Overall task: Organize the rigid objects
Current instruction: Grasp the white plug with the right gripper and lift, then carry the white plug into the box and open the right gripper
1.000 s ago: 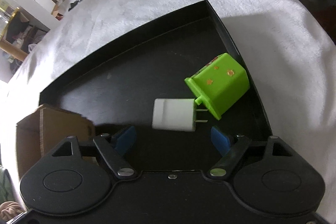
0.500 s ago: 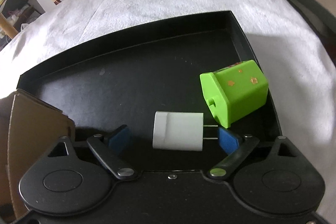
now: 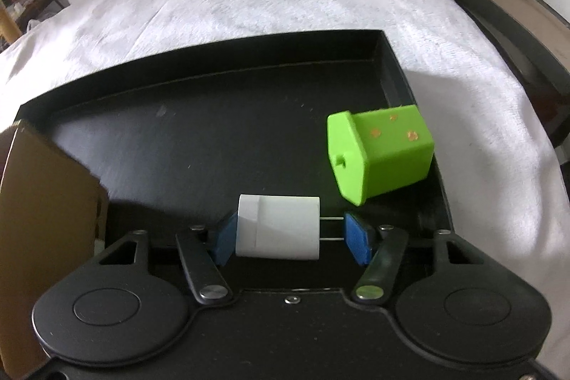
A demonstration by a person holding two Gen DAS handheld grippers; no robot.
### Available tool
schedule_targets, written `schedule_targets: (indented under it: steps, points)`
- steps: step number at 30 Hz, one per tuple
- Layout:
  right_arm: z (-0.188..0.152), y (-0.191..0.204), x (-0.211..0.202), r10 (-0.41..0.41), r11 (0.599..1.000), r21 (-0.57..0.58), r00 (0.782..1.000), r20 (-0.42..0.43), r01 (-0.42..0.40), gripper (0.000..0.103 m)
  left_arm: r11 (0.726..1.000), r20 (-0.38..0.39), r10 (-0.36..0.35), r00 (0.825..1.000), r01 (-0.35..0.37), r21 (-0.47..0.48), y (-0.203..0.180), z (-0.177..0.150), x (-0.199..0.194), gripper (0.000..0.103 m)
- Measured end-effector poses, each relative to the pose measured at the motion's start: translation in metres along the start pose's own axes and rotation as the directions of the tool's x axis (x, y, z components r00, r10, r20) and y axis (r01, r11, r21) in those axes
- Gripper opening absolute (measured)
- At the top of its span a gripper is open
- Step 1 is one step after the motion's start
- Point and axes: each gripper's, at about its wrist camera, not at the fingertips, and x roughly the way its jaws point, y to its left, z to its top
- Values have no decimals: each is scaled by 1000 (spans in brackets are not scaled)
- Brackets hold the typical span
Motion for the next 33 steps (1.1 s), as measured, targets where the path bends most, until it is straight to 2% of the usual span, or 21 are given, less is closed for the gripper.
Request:
schedule_targets:
  steps: [7, 17, 33]
  points:
    - [-9, -4, -12, 9, 1000, 24, 999, -38, -8, 61, 1000, 2, 4, 1000, -4, 7, -1, 0, -1, 18]
    - [-18, -11, -41, 37, 998, 47, 999, -32, -36, 61, 1000, 24, -6, 1000, 6, -1, 0, -1, -8, 17]
    - [-17, 12, -94, 136, 990, -41, 991, -6, -136, 61, 999, 63, -38, 997, 39, -19, 2, -3, -17, 16]
